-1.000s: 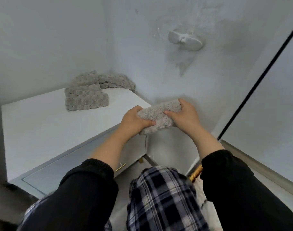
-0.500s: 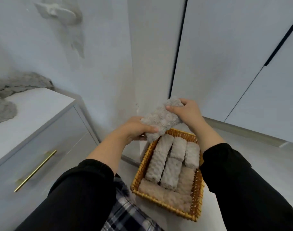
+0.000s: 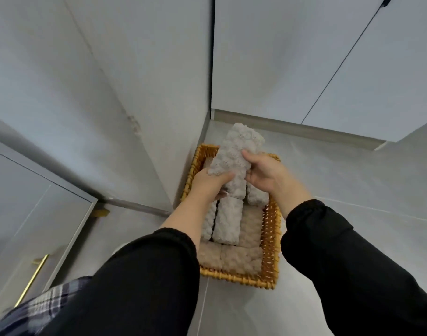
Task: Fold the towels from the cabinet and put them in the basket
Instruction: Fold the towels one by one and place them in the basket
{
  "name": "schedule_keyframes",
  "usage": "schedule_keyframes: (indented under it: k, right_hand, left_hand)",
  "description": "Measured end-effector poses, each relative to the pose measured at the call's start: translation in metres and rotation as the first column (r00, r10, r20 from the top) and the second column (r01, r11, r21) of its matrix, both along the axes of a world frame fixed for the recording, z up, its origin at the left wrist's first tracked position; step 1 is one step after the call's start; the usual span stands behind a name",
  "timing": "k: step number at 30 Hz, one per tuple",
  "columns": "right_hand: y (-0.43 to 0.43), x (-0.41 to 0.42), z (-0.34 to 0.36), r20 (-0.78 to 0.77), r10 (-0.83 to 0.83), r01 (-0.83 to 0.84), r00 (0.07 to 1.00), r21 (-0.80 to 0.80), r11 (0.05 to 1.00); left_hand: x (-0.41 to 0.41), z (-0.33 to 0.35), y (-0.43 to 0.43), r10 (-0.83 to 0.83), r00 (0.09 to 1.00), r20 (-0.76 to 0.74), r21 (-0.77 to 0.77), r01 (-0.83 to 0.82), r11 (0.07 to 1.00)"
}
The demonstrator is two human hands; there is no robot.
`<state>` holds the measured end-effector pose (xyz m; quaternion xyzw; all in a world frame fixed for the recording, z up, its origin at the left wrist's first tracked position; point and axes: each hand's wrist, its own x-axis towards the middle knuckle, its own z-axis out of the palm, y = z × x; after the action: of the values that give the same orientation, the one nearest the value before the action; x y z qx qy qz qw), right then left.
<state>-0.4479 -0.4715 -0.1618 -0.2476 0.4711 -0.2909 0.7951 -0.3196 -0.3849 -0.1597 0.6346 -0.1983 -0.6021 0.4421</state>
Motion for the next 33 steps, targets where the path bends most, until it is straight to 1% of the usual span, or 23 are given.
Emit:
schedule_keyframes:
  k: [1,2,3,4,5,6,7,9,10,11,12,14,15,17,19,21,24,25,27,28,30,32,33]
  right_hand:
    - [-0.004,-0.002,-0.011,-0.06,-0.036,0.036,0.998,-0.017,0.999]
    - [-0.007,-0.005,-0.018,-0.149,-0.063,0.056,0.987,-0.051,0.997]
    - [-0.01,-0.008,-0.03,-0.271,-0.078,0.058,0.959,-0.08,0.995]
    - [-0.011,-0.012,-0.041,-0.426,-0.075,0.031,0.902,-0.11,0.994]
    - [-0.012,-0.017,-0.052,-0.587,-0.056,-0.026,0.808,-0.13,0.991]
    - [-0.011,-0.023,-0.064,-0.725,-0.024,-0.103,0.688,-0.13,0.986]
    - [-0.008,-0.028,-0.074,-0.822,0.018,-0.193,0.57,-0.112,0.975]
    - [0.003,-0.033,-0.09,-0.921,0.106,-0.357,0.375,-0.038,0.933]
    - [0.012,-0.034,-0.096,-0.94,0.13,-0.404,0.317,-0.009,0.915]
    - [0.021,-0.036,-0.101,-0.947,0.137,-0.424,0.29,0.002,0.906]
    - [0.03,-0.037,-0.107,-0.953,0.13,-0.424,0.273,0.002,0.906]
    - [0.051,-0.039,-0.115,-0.965,0.102,-0.409,0.241,-0.005,0.912]
    - [0.058,-0.039,-0.12,-0.97,0.096,-0.405,0.222,-0.003,0.914]
    - [0.067,-0.039,-0.129,-0.972,0.121,-0.383,0.201,0.035,0.923]
    - [0.066,-0.037,-0.139,-0.962,0.149,-0.357,0.229,0.06,0.932]
    - [0.06,-0.033,-0.147,-0.944,0.174,-0.343,0.279,0.072,0.937]
    - [0.055,-0.029,-0.156,-0.932,0.23,-0.3,0.281,0.143,0.943]
    - [0.056,-0.028,-0.159,-0.939,0.221,-0.293,0.262,0.141,0.946]
    - [0.064,-0.029,-0.164,-0.978,0.122,-0.363,0.171,0.052,0.93]
    - [0.068,-0.031,-0.169,-0.991,0.037,-0.447,0.126,-0.024,0.894]
    - [0.076,-0.038,-0.176,-0.986,-0.154,-0.649,0.056,-0.153,0.745]
    - [0.079,-0.041,-0.181,-0.95,-0.311,-0.779,-0.001,-0.194,0.597]
    - [0.081,-0.039,-0.18,-0.938,-0.346,-0.811,-0.01,-0.194,0.551]
  left_hand:
    - [0.002,-0.009,0.002,-0.049,0.998,0.04,0.027,0.048,0.998]
    - [0.007,-0.018,0.003,-0.096,0.987,0.126,0.052,0.09,0.995]
    - [0.012,-0.033,0.004,-0.155,0.959,0.237,0.099,0.135,0.986]
    - [0.018,-0.046,0.006,-0.204,0.91,0.361,0.144,0.161,0.976]
    - [0.023,-0.057,0.009,-0.252,0.842,0.477,0.193,0.179,0.965]
    - [0.028,-0.07,0.012,-0.292,0.775,0.56,0.235,0.189,0.953]
    - [0.031,-0.08,0.016,-0.324,0.713,0.621,0.269,0.194,0.943]
    - [0.035,-0.095,0.027,-0.372,0.615,0.696,0.329,0.188,0.926]
    - [0.037,-0.102,0.032,-0.371,0.575,0.73,0.344,0.161,0.925]
    - [0.038,-0.104,0.036,-0.349,0.539,0.766,0.34,0.121,0.933]
    - [0.039,-0.107,0.039,-0.311,0.509,0.803,0.32,0.071,0.945]
    - [0.042,-0.107,0.041,-0.238,0.477,0.846,0.281,-0.02,0.96]
    - [0.044,-0.109,0.041,-0.231,0.469,0.852,0.28,-0.036,0.959]
    - [0.048,-0.113,0.042,-0.276,0.431,0.859,0.311,-0.011,0.95]
    - [0.048,-0.12,0.045,-0.296,0.397,0.869,0.314,0.021,0.949]
    - [0.047,-0.125,0.049,-0.276,0.393,0.877,0.291,0.022,0.956]
    - [0.047,-0.13,0.053,-0.274,0.416,0.867,0.325,-0.055,0.944]
    - [0.048,-0.131,0.053,-0.298,0.431,0.851,0.364,-0.077,0.928]
    - [0.049,-0.134,0.055,-0.371,0.469,0.801,0.459,-0.084,0.884]
    - [0.05,-0.136,0.056,-0.401,0.489,0.774,0.495,-0.074,0.865]
    - [0.051,-0.139,0.056,-0.442,0.504,0.742,0.536,-0.05,0.843]
    - [0.053,-0.141,0.055,-0.465,0.502,0.729,0.554,-0.034,0.832]
    - [0.054,-0.142,0.055,-0.471,0.501,0.726,0.557,-0.028,0.83]
